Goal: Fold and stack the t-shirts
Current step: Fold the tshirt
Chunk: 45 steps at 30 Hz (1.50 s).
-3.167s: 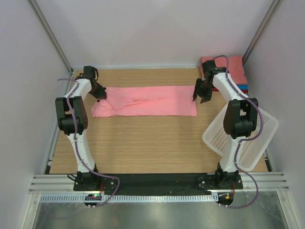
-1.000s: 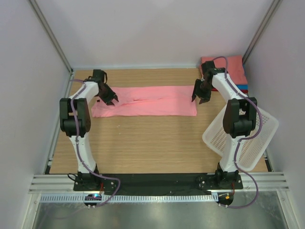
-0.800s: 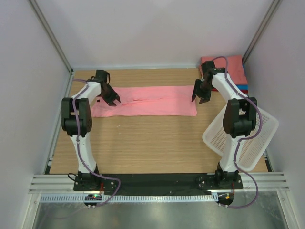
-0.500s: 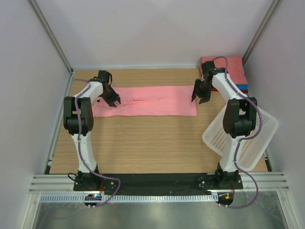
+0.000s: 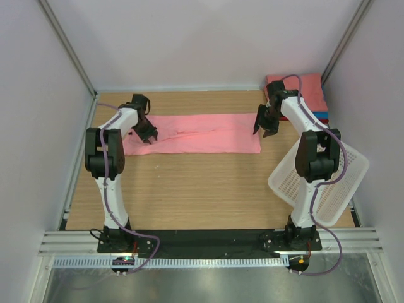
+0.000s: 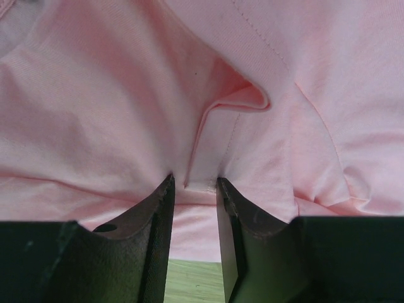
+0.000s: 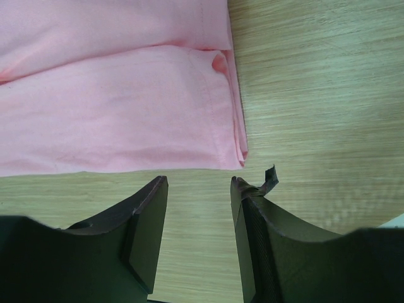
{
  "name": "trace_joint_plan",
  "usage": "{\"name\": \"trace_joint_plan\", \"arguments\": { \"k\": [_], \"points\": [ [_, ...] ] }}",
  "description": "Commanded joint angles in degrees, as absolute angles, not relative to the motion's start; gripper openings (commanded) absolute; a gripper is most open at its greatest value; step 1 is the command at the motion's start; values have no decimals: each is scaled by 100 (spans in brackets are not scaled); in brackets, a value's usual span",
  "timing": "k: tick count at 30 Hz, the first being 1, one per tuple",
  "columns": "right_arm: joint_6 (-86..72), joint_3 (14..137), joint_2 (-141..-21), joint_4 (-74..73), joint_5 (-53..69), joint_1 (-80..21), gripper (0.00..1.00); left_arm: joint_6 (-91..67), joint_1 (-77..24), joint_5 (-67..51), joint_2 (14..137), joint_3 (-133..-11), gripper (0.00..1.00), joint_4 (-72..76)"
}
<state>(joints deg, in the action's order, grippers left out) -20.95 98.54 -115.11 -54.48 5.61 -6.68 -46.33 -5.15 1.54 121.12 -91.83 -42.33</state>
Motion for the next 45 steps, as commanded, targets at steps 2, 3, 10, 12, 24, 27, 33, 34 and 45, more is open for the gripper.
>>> {"name": "trace_joint_plan", "arguments": {
  "k": [2, 3, 10, 12, 24, 27, 33, 34, 45],
  "points": [
    [-2092, 10020, -11347, -5405, 633, -694, 51, -4685, -536, 255, 12049, -9413, 31, -4263],
    [-2092, 10020, -11338, -5414, 633, -686, 51, -4685, -527, 246, 12076, -9439, 30, -4271],
    [-2074, 10046, -11347, -5440, 598, -677, 51, -4667, -545, 228, 12252, -9562, 23, -4298],
    [-2074, 10046, -11347, -5440, 598, -685, 51, -4658, -536, 237, 12313, -9632, 20, -4333],
    [-2083, 10143, -11355, -5502, 598, -642, 51, -4623, -545, 167, 12428, -9896, 0, -4447],
    [-2074, 10116, -11338, -5484, 589, -650, 51, -4588, -536, 141, 12384, -10142, 0, -4465],
    [-2109, 10072, -11320, -5449, 615, -642, 51, -4500, -536, -149, 12568, -10695, 0, -4386],
    [-2101, 10072, -11329, -5458, 615, -642, 51, -4456, -536, -141, 12603, -10844, 0, -4403],
    [-2101, 10090, -11338, -5441, 668, -650, 51, -4210, -545, -536, 13298, -11786, 1, -4439]
  ]
}}
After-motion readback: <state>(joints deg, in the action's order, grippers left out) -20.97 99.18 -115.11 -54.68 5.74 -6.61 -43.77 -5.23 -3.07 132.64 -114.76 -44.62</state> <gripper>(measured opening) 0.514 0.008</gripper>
